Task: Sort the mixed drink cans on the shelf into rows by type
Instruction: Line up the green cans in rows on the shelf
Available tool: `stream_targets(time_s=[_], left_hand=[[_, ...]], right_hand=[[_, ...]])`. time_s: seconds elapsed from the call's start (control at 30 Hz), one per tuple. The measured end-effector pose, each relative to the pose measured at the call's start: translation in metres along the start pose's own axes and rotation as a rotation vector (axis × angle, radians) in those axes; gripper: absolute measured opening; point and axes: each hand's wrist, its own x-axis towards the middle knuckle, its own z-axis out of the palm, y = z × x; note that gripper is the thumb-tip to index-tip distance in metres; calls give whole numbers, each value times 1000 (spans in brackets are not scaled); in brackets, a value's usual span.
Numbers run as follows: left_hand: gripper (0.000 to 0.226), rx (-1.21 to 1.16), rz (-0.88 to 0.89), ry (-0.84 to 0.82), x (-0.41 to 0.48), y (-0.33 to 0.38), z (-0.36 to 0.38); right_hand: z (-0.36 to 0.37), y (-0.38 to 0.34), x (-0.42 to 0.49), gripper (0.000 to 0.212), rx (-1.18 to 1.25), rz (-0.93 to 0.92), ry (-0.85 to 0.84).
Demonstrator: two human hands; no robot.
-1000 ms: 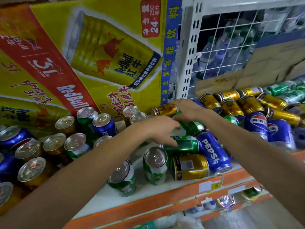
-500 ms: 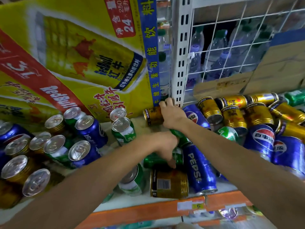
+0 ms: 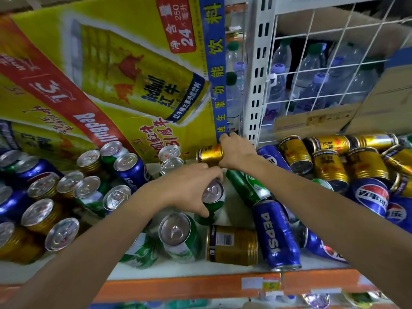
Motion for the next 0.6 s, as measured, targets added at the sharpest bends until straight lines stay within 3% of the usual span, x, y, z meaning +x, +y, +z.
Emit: stream_targets(time_s=[0.17,0.4,0.5,0.6], left_hand=[[76,52,-59,16,-9,-6,2],[73,101,-28,60,-18,0,7],[69,81,-4,124,-18,3,11],[66,58,29,224,-18,10,11]], right_hand=[[-8,-25,-3,53,-40,-7,15],[-1,-39,7,58,136,-119,46],[0,-37,10,46,179,-155,17],[-3,-32,4,47,252,-165,-8]])
